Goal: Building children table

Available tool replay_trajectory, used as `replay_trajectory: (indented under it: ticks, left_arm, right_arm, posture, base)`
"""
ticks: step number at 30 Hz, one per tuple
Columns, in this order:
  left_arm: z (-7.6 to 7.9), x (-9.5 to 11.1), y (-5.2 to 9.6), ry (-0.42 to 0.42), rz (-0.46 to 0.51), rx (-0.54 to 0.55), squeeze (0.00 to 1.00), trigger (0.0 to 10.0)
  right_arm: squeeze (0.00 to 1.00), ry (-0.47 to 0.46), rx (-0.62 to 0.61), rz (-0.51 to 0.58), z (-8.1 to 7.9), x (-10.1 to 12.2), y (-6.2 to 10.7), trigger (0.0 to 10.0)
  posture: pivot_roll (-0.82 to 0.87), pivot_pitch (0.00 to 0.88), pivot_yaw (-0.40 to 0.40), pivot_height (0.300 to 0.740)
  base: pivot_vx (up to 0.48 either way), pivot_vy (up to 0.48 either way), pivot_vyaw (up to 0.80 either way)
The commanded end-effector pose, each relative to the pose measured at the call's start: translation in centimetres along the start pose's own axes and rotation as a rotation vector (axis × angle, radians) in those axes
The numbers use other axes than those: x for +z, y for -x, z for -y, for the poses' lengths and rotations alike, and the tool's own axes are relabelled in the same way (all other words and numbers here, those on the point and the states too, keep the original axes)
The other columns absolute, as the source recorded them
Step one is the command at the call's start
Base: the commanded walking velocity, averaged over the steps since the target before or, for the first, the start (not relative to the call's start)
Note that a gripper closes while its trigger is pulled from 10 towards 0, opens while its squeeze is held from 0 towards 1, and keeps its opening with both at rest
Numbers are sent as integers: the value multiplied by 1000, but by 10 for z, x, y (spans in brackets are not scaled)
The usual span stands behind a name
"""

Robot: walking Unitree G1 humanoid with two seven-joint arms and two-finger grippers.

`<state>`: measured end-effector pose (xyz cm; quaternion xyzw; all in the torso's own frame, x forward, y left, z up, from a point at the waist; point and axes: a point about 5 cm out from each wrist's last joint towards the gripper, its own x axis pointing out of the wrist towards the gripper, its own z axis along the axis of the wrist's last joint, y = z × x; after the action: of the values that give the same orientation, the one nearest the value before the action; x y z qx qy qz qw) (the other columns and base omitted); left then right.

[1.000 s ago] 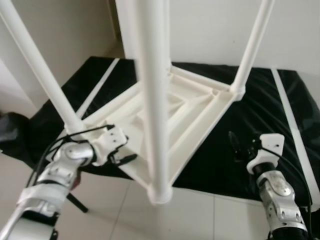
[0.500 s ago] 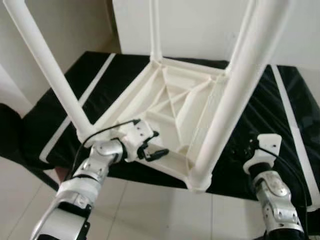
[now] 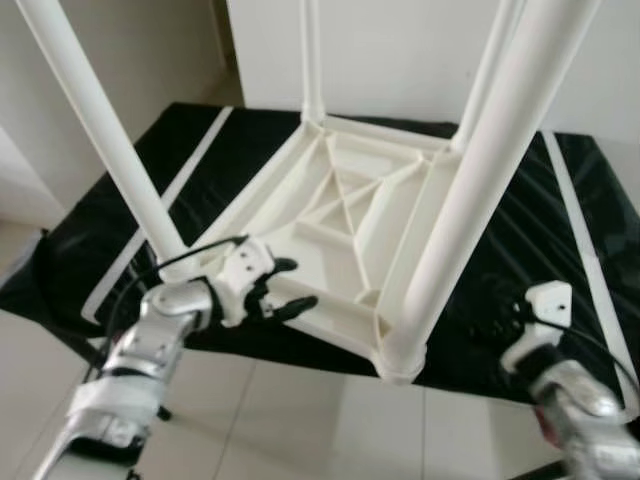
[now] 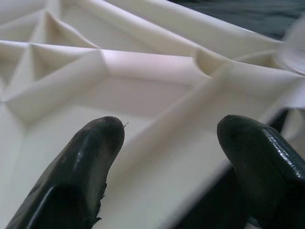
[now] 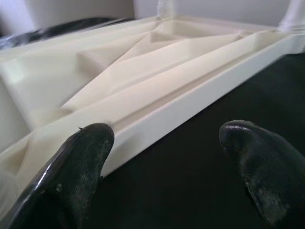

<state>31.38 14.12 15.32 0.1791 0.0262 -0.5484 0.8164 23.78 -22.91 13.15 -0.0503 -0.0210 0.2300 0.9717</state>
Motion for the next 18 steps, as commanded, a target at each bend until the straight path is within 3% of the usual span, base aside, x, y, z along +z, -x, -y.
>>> replay_trajectory:
  ticks: [1, 3, 7, 12, 15, 18]
  left_arm:
    - [6, 0, 0, 17, -2, -66, 0, 10000]
    - [14, -1, 2, -5, -40, -120, 0, 10000]
    - [18, 3, -1, -37, -56, -137, 0, 10000]
    - [13, 4, -7, -30, -61, -86, 0, 10000]
    - [13, 6, -15, -37, -48, -67, 0, 10000]
    - [13, 5, -16, -37, -51, -66, 0, 10000]
  right_arm:
    - [0, 16, 38, -24, 0, 0, 4, 10000]
    - [0, 99, 92, -122, 8, -5, 15, 10000]
    - [0, 79, 235, -182, 4, -1, 24, 10000]
    - [0, 81, 350, -238, -4, 2, 25, 10000]
    - [0, 81, 488, -223, -21, 7, 16, 10000]
    - [0, 85, 509, -218, -24, 8, 15, 10000]
  posture:
    - [16, 6, 16, 740]
    - [19, 5, 12, 740]
    - [16, 1, 10, 740]
    - [4, 1, 17, 740]
    - [-2, 3, 23, 740]
    - [-1, 4, 23, 740]
  base:
    - [0, 0, 0]
    - [0, 0, 0]
    - [0, 0, 0]
    - [0, 0, 0]
    - [0, 0, 0]
    - [0, 0, 0]
